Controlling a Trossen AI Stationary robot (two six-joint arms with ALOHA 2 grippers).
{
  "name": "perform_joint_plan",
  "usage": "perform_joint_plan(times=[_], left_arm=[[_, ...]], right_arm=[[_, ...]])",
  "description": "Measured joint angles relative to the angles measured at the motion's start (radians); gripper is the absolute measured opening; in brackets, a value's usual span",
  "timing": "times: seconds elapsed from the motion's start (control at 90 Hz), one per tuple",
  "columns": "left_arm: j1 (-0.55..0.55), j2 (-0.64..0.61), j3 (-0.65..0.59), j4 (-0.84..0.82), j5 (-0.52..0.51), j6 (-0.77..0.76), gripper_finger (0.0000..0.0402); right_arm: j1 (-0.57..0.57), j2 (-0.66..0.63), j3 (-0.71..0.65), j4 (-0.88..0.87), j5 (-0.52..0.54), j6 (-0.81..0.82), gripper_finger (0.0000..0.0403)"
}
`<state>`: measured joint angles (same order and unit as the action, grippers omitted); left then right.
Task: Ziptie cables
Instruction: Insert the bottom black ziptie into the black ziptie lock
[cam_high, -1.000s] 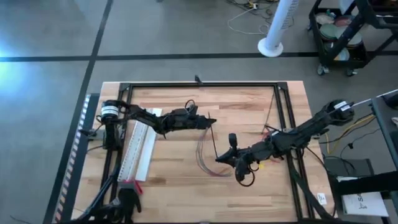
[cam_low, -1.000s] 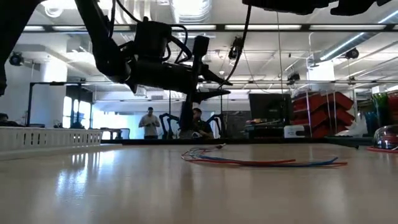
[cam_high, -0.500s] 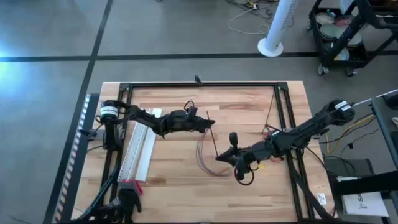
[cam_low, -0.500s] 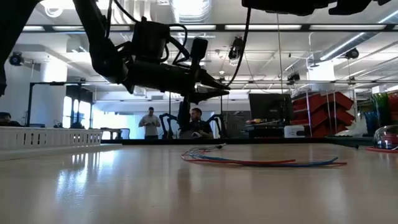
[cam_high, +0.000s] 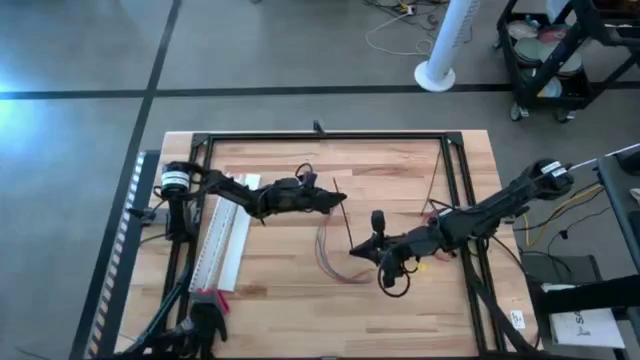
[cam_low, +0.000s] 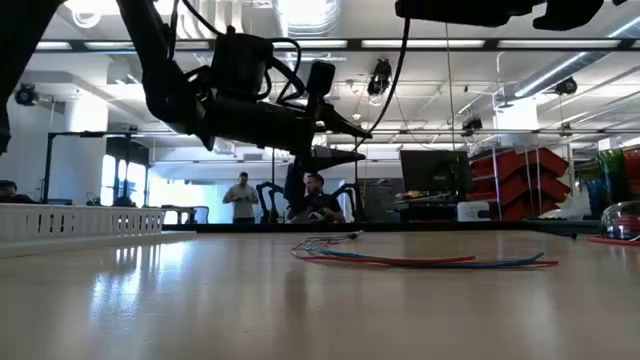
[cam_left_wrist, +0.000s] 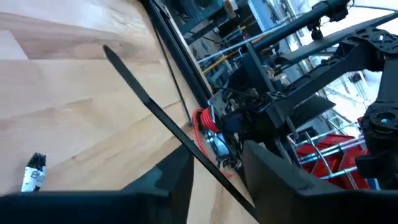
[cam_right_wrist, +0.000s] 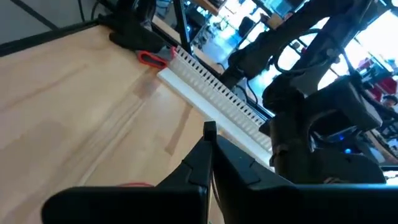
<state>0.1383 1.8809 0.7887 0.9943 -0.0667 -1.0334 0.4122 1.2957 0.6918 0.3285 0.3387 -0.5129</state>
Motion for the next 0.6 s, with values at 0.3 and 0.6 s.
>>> perform_joint_plan(times=[0.3,0.6], left_arm=[[0.0,0.0,0.0,0.0,-0.003,0.004,0.0103],[0.0,0.001,0.0,-0.002,-0.002,-0.113,0.0081]], right_arm=[[0.0,0.0,0.0,-0.003,-0.005,0.006,0.0],[0.0,0.0,0.0,0.029,-0.001,-0.048,0.0]])
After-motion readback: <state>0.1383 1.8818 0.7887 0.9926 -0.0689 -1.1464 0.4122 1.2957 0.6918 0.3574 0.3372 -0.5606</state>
